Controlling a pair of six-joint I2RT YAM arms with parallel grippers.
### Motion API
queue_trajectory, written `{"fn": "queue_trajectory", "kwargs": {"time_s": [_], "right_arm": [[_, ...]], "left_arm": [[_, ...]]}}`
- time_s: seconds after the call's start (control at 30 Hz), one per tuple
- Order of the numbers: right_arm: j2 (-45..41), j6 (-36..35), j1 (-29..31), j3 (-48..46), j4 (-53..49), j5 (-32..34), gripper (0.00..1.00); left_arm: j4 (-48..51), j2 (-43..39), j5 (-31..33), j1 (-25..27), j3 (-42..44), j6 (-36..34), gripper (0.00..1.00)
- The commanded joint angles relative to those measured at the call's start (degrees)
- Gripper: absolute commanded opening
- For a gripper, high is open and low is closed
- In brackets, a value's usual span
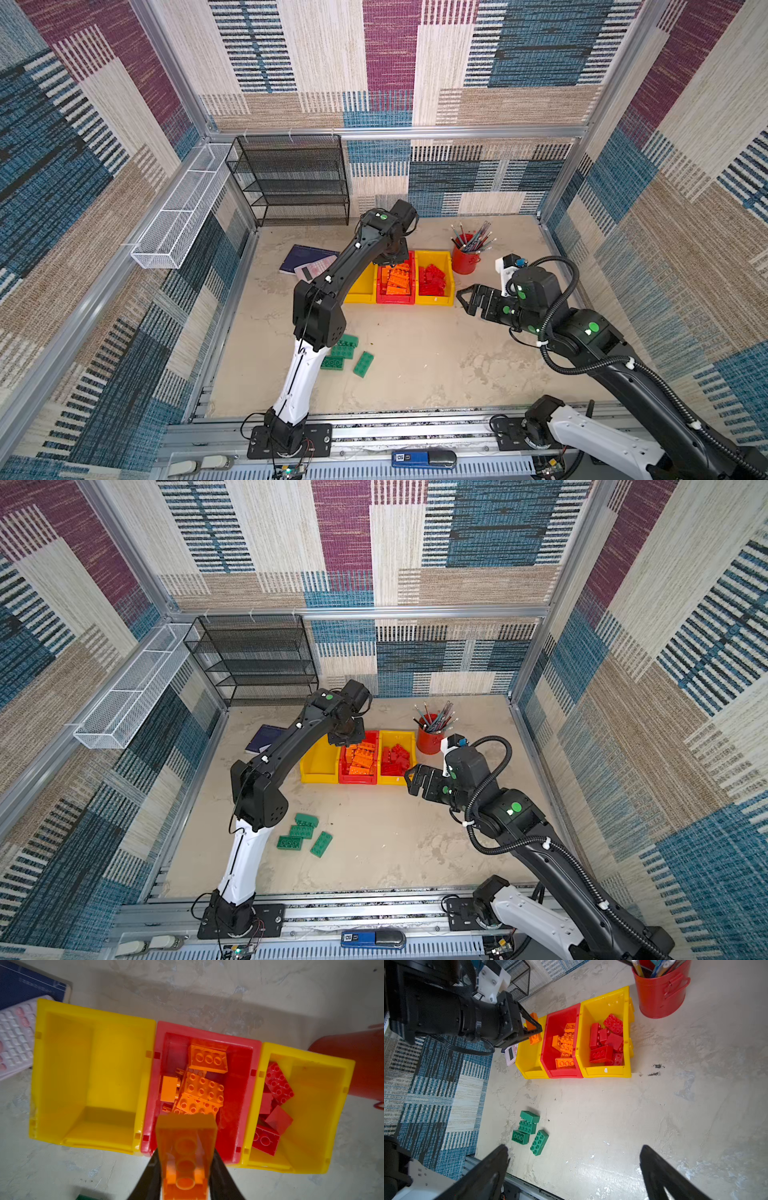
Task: Sort the legos into containers by color
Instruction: 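Carry the orange brick over the red bin and release it, then move the left gripper back over the green bricks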
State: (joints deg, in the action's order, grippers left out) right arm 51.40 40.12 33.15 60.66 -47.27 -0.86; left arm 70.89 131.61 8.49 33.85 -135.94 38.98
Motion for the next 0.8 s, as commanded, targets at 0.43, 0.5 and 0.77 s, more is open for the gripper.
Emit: {"fn": "queue_trajectory", "kwargs": {"time_s": [0.43,0.5,0.77], "right_arm": [[2.34,-0.96,0.0,4.72,-2.97,2.56,1.0],[2.98,-1.51,-0.01,4.97,-2.58,2.27,1.0],[6.71,-4.46,-0.01,4.96,0.88,-1.6,1.0]], "left_arm": [[-3.1,3.16,-5.59,-0.27,-2.24,-1.45,0.76],[-2.27,1.49,-4.85,-0.36,-1.15,-1.38,0.76],[-8.85,-20.62,0.65,-1.67,29.08,1.27,0.75]]}}
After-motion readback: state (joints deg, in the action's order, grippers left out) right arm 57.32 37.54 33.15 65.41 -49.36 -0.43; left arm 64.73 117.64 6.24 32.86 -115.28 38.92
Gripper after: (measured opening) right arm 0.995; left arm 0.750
